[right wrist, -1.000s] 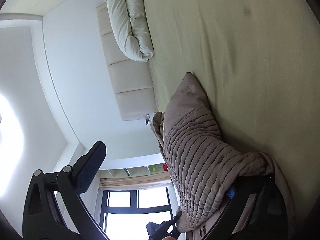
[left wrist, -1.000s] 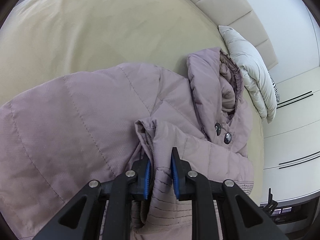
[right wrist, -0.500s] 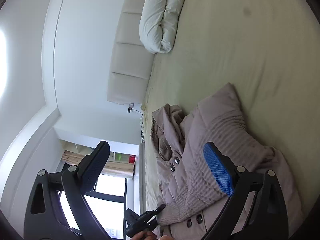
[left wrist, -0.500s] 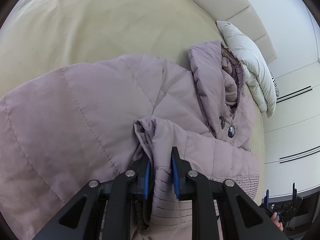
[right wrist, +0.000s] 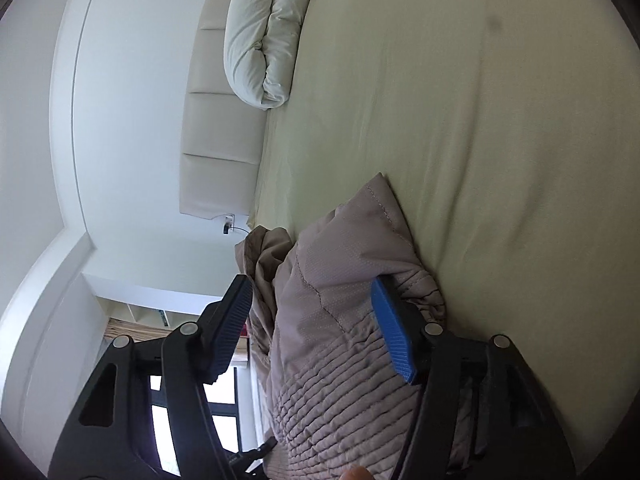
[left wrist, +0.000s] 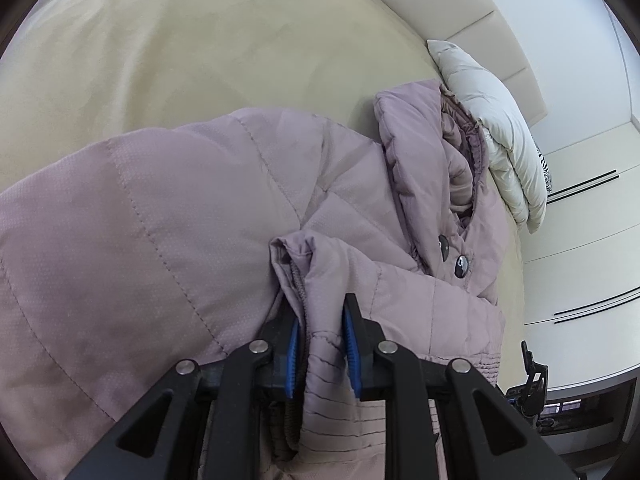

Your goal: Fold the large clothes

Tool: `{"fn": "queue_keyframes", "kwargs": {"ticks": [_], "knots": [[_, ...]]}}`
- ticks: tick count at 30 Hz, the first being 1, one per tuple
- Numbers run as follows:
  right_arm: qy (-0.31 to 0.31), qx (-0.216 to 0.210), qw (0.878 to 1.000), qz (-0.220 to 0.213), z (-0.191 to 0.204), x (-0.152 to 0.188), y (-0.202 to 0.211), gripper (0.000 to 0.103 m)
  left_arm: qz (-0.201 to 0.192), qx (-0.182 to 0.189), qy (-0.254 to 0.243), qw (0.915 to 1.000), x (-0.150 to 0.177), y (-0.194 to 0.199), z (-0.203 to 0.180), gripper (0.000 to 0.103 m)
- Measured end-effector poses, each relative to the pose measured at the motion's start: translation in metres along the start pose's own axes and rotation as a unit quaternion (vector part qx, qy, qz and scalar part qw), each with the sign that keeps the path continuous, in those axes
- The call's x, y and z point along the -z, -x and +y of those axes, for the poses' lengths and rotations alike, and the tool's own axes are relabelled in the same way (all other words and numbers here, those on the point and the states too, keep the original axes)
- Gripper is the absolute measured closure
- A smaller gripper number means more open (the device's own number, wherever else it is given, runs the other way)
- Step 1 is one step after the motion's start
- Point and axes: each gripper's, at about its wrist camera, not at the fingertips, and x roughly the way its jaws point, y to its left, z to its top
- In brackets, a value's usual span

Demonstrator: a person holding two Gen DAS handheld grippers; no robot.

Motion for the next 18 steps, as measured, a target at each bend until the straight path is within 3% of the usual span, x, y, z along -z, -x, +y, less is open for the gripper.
{"fn": "queue_keyframes", "kwargs": {"ticks": [1, 2, 4, 7, 11, 14, 17, 18], "knots": [[0.007, 0.010, 1.000, -0.004, 0.009, 0.000, 0.005, 0.038, 0.000, -0.001, -0.002, 1.0000, 0.000, 0.000, -0.001, 0.081], [0.022, 0.019, 1.000, -0.009, 0.012, 0.005, 0.011, 0.027, 0.000, -0.001, -0.003, 1.0000, 0.000, 0.000, -0.001, 0.081], [0.048, 0.008, 0.999, -0.010, 0.033, 0.011, 0.003, 0.018, 0.000, -0.001, -0.002, 1.0000, 0.000, -0.001, 0.000, 0.078], [0.073, -0.004, 0.997, 0.024, 0.056, 0.020, -0.010, 0.018, -0.002, 0.001, -0.004, 1.0000, 0.001, -0.002, 0.000, 0.078], [0.110, 0.069, 0.991, 0.041, 0.043, 0.027, -0.036, 0.018, 0.004, 0.015, -0.004, 0.9999, -0.002, -0.004, 0.003, 0.077], [0.150, 0.064, 0.986, 0.042, 0.040, 0.032, -0.034, 0.020, 0.009, 0.037, 0.007, 0.9992, -0.003, 0.001, 0.010, 0.072], [0.150, 0.082, 0.985, 0.023, 0.050, 0.035, -0.009, 0.018, -0.017, 0.039, 0.018, 0.9989, -0.001, 0.027, 0.018, 0.054], [0.157, 0.089, 0.983, 0.019, 0.054, 0.037, 0.000, 0.017, -0.034, 0.029, 0.016, 0.9989, 0.001, 0.040, 0.021, 0.044]]}}
